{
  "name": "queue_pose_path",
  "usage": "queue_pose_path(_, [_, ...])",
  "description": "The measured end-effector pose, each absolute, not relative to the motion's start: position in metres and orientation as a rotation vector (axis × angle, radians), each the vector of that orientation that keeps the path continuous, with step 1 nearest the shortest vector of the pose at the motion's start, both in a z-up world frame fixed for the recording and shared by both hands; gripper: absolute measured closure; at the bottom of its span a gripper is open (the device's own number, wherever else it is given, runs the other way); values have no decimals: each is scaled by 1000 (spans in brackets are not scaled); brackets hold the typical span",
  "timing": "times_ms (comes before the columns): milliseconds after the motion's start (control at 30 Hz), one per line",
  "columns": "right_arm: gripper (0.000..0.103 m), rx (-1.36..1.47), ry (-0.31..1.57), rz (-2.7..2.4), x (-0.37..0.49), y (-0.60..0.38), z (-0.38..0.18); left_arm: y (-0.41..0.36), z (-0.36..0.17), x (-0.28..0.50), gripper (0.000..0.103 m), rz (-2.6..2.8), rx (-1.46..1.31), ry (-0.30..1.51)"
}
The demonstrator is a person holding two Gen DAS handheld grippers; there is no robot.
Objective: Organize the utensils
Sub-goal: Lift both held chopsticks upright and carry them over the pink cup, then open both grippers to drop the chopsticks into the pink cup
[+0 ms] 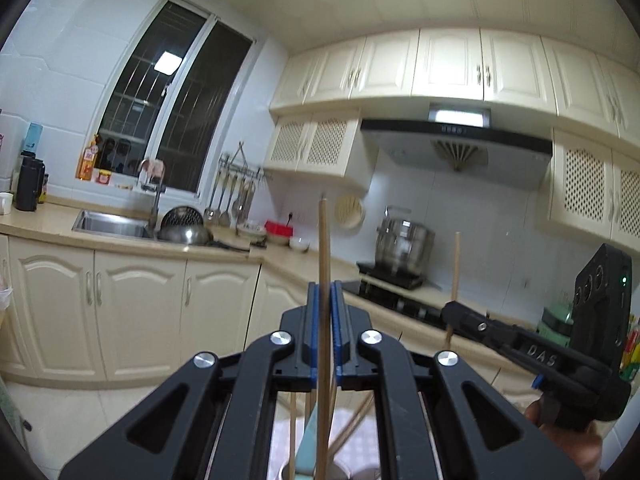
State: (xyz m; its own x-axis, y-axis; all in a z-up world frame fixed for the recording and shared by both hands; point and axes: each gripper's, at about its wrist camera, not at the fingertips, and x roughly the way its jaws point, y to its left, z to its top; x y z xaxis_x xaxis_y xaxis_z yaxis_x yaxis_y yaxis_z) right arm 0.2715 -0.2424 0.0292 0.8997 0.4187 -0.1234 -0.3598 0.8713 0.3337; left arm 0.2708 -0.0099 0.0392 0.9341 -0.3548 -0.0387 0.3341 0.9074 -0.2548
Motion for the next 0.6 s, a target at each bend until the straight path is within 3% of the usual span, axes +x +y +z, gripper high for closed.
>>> queue_pose_path(600, [97, 263, 231, 406, 316, -216, -2, -38, 2, 335, 98, -377, -281, 88])
